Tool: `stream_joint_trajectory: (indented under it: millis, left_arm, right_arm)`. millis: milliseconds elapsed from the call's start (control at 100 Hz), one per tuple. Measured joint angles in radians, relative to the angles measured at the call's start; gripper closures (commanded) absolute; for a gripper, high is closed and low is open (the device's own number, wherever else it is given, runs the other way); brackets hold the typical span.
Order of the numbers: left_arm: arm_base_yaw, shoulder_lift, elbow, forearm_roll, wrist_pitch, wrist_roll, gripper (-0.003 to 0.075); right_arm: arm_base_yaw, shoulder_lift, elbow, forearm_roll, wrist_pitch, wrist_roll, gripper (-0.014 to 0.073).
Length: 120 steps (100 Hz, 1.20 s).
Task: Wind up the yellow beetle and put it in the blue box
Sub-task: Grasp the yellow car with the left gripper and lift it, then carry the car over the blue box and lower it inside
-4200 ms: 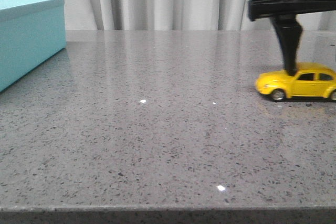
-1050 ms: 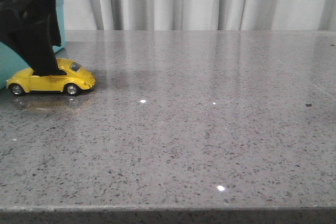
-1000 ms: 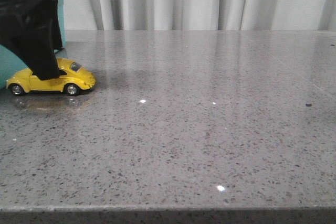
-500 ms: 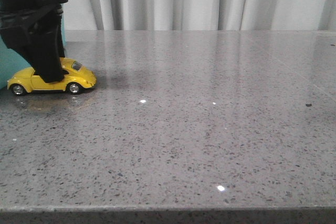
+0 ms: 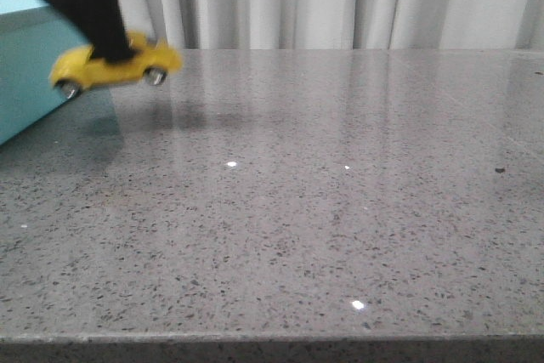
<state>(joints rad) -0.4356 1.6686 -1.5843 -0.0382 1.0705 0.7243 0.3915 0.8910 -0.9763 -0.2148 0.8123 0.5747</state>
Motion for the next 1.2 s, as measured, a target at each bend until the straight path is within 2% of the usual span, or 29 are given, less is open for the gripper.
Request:
stream_joint_trajectory:
  millis: [160, 350, 620, 910, 1050, 1200]
  left_arm:
    - [0.006, -0.002, -0.18, -0.002, 0.016, -0.148, 0.0591]
    - [0.066, -0.03, -0.293, 0.001, 0.063, -0.318, 0.0592]
    - [0.259, -0.049, -0.305, 0.046, 0.187, -0.506, 0.0592]
    - [0.458, -0.049, -0.305, 0.046, 0.193, -0.603, 0.0592]
    - [0.506, -0.024, -0.305, 0.047, 0.195, -0.646, 0.0592]
    - [0.512, 0.034, -0.301, 0.047, 0.195, -0.669, 0.0592]
  right_arm:
    - [0.0, 0.0, 0.0, 0.0, 0.0, 0.0, 0.0099]
    - [0.0, 0.0, 0.0, 0.0, 0.0, 0.0, 0.0099]
    - [0.0, 0.0, 0.0, 0.0, 0.0, 0.0, 0.0099]
    - [0.0, 0.0, 0.0, 0.0, -0.019, 0.0, 0.0099]
    - [0.0, 0.0, 0.0, 0.0, -0.026, 0.0, 0.0099]
    - [0.0, 0.0, 0.0, 0.001, -0.029, 0.0, 0.0099]
